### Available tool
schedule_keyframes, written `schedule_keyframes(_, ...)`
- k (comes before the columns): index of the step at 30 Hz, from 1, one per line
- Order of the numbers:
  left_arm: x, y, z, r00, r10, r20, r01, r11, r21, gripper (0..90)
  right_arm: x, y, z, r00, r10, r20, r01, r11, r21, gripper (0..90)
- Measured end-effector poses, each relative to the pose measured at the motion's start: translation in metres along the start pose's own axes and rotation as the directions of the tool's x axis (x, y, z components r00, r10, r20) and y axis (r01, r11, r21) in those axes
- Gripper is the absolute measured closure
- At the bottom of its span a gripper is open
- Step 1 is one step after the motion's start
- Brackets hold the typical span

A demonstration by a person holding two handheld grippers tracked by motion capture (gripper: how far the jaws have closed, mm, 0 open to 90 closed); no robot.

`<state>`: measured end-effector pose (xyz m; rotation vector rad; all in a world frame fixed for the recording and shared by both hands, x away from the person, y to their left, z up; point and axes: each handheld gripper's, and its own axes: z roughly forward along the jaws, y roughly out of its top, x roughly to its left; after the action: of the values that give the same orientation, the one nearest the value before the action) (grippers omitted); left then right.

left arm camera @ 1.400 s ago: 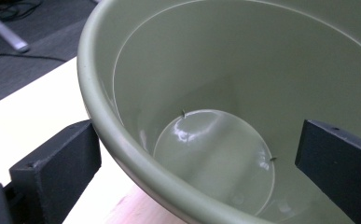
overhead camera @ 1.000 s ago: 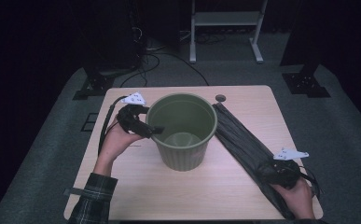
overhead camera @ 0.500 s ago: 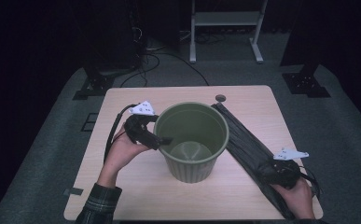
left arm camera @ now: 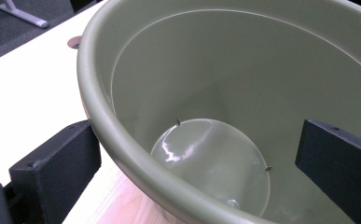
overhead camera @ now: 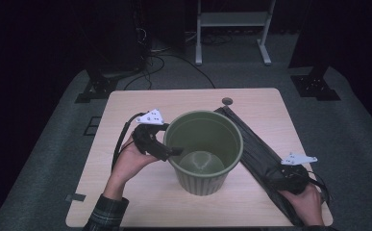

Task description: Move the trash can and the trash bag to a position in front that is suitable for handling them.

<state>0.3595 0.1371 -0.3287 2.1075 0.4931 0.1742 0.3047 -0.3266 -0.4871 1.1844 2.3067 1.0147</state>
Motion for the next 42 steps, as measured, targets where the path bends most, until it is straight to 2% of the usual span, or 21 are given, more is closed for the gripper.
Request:
schedule_keyframes(10,0.005,-0.001,-0.017,0.9996,-0.011,-0.026,0.009,0.9971,-0.076,0.0,0.0,0.002,-0.001,0.9999,0.007,0.011,-0.007,1.0,0.019,11.0)
schedule_keyframes(12,0.005,-0.001,-0.022,0.9996,-0.012,-0.027,0.01,0.9959,-0.09,0.0,0.0,0.003,-0.002,0.9997,0.002,0.026,-0.003,1.0,0.021,11.0)
schedule_keyframes(18,0.003,-0.006,-0.038,0.9991,-0.01,-0.041,0.005,0.9937,-0.112,0.0,0.001,0.012,-0.004,0.9999,0.012,0.009,-0.012,1.0,0.004,11.0)
schedule_keyframes(23,0.001,-0.018,-0.05,0.9988,-0.024,-0.043,0.018,0.9903,-0.138,0.0,0.001,0.024,-0.002,1.0,0.002,0.007,-0.002,1.0,-0.015,10.9)
schedule_keyframes(27,0.0,-0.025,-0.058,0.9986,-0.023,-0.048,0.016,0.9903,-0.138,0.0,0.0,0.032,0.004,0.9999,-0.006,0.009,0.006,1.0,-0.002,10.3)
schedule_keyframes(32,-0.002,-0.042,-0.071,0.9968,-0.036,-0.071,0.026,0.9901,-0.138,0.0,-0.003,0.038,0.01,1.0,-0.004,0.001,0.004,1.0,0.0,10.3)
schedule_keyframes(37,-0.004,-0.054,-0.077,0.9953,-0.033,-0.091,0.02,0.9902,-0.138,0.0,-0.006,0.042,0.014,1.0,-0.001,0.006,0.001,1.0,0.008,10.4)
schedule_keyframes(38,-0.004,-0.062,-0.078,0.9946,-0.025,-0.101,0.01,0.9892,-0.146,0.0,-0.007,0.043,0.015,1.0,0.0,0.004,0.0,1.0,0.008,10.3)
schedule_keyframes(39,-0.004,-0.062,-0.078,0.9946,-0.025,-0.101,0.01,0.9892,-0.146,0.0,-0.007,0.043,0.015,1.0,0.0,0.004,0.0,1.0,0.008,10.3)
schedule_keyframes(42,-0.003,-0.077,-0.074,0.9926,-0.037,-0.115,0.022,0.9906,-0.135,0.0,-0.007,0.047,0.02,1.0,-0.002,-0.004,0.002,1.0,0.007,10.3)
